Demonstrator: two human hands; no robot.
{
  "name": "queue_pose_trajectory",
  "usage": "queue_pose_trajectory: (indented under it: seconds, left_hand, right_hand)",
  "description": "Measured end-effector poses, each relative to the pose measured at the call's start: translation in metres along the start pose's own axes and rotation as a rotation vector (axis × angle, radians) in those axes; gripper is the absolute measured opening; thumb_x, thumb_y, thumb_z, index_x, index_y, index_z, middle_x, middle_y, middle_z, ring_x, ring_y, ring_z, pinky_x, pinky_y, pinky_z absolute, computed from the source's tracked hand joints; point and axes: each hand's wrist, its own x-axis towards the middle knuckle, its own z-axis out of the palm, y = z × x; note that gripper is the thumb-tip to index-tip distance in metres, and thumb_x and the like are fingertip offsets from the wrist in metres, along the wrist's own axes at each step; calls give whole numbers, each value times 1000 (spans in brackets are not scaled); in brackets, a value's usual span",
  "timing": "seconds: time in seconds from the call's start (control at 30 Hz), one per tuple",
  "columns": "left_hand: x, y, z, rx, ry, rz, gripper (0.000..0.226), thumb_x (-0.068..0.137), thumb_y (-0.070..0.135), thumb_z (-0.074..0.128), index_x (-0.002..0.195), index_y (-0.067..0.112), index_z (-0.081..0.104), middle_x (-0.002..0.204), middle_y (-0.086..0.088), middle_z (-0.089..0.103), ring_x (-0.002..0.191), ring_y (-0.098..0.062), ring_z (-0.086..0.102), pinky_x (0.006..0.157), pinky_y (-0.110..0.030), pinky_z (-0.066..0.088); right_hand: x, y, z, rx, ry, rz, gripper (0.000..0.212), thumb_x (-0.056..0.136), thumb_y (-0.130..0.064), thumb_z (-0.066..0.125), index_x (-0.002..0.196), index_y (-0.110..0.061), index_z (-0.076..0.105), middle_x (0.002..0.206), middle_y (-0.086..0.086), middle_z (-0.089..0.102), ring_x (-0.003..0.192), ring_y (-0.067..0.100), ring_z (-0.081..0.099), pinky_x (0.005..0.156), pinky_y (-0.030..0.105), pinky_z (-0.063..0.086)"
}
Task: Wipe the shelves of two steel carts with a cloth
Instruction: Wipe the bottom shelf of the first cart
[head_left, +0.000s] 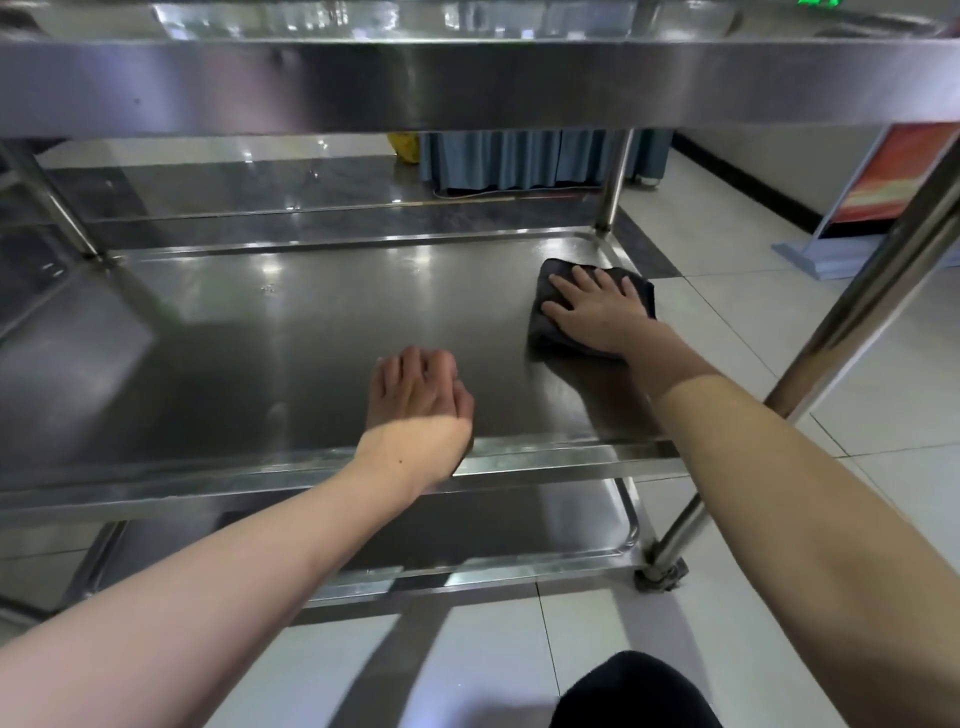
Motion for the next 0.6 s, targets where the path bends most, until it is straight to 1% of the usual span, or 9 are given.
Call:
queue_pose_trajectory:
  seconds: [0.1,0.17,0.23,0.3,0.43,0.53,0.6]
  left_hand:
    - [0,0,0,-6,-6,-9,33,85,36,22,96,18,47,100,-10,48,95,-34,44,94,-47,40]
    - [-1,1,0,-9,-15,-8,34,85,36,22,97,17,47,100,-11,47,96,-34,44,93,-47,40]
    - [-3,2,0,-12,-12,1,33,85,35,24,97,16,47,100,-11,47,95,-34,45,91,-46,41]
    - [-5,1,0,-19,3,10,31,85,34,25,96,16,48,98,-12,48,93,-34,45,88,-46,41]
    - [-5,1,1,-11,32,5,31,86,33,26,95,14,48,95,-14,48,89,-34,46,85,-46,41]
    - [-4,0,-1,-48,76,-55,27,87,32,26,93,14,46,95,-14,48,89,-34,45,83,-46,41]
    - [-3,-2,-4,-75,107,-82,26,88,32,26,93,14,45,96,-14,49,89,-34,46,82,-46,41]
  right_hand:
    - [-61,4,11,2,18,-19,67,105,-65,23,166,-42,11,177,-4,1,162,26,-2,128,55,-5]
    - [-105,7,19,-15,-1,-37,65,106,-64,22,166,-45,6,176,-7,-4,162,22,-7,129,51,-7]
    - [-128,12,22,-35,-25,-36,64,106,-64,21,165,-48,3,175,-11,-8,162,18,-11,129,49,-9]
    - [-124,14,19,-35,-30,-41,63,106,-64,21,165,-49,3,175,-11,-8,161,18,-11,129,49,-9]
    - [-83,4,15,-40,9,-10,63,106,-64,21,165,-46,8,176,-7,-2,162,23,-6,128,53,-7]
    - [-65,-22,16,-18,17,8,66,105,-65,22,166,-43,11,177,-4,-1,162,28,-5,127,57,-8]
    - [-72,-50,20,-12,3,-37,67,104,-66,22,166,-42,10,177,-4,-2,162,28,-6,127,57,-8]
